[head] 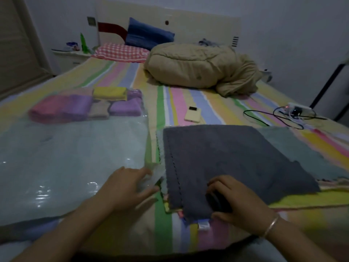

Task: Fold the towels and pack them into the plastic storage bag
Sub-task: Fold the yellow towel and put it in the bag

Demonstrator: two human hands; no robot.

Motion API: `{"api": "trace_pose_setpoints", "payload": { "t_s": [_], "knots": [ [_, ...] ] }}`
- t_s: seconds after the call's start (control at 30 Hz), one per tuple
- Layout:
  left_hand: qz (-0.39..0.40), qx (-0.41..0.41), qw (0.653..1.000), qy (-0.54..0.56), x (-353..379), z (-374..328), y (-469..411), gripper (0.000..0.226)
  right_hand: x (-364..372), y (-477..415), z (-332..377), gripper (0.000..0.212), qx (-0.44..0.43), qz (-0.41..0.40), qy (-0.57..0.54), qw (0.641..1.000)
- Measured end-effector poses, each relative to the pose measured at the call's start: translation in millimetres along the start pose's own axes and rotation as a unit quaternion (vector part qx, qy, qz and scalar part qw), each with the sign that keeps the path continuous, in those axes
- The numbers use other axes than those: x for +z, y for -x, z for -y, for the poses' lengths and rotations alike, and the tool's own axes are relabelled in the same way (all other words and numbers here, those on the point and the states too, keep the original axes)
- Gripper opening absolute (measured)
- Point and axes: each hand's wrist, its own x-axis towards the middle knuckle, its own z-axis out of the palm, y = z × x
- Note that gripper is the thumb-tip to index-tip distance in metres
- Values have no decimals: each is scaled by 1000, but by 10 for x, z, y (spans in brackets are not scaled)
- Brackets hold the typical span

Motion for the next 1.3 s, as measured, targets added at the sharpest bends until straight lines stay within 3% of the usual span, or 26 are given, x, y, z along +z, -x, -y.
{"api": "trace_pose_setpoints", "payload": {
  "t_s": [0.1, 0.2, 0.33, 0.5, 0.63, 0.7, 0.87, 1.0, 1.1, 1.3],
  "knots": [
    [-106, -4, 994, 25, -43, -272, 51, 77, 58, -11, -17, 31, -1, -51, 11, 999],
    [-180, 118, 976, 28, 48, -659, 40, 57, 79, -30, -39, 15, -12, -99, 0, 995],
    [-127, 232, 961, -81, 240, -1037, -63, 50, 75, 6, -62, 21, -23, -85, 4, 996],
    [-66, 256, 958, -112, 347, -951, -121, 54, 219, 178, -189, 47, -53, -45, 65, 995],
    [-61, 284, 952, -97, 343, -942, -80, 40, 291, 261, -233, 23, -60, -105, 61, 991],
    [-69, 271, 956, -85, 317, -933, -73, 30, 295, 278, -252, 14, -64, -135, 48, 988],
    [-44, 258, 965, -15, 234, -891, -108, 28, 228, 308, -284, 21, -51, -150, 1, 987],
    [-118, 164, 978, 61, 84, -967, -177, 26, 161, 335, -314, 20, -22, -170, 7, 985],
    [-174, 74, 976, 103, -122, -1027, -294, 21, 86, 397, -420, 22, 53, -208, 24, 976],
    [-171, -57, 966, 185, -264, -917, -661, 20, -173, 559, -1004, 33, 221, -241, 52, 944]
  ]
}}
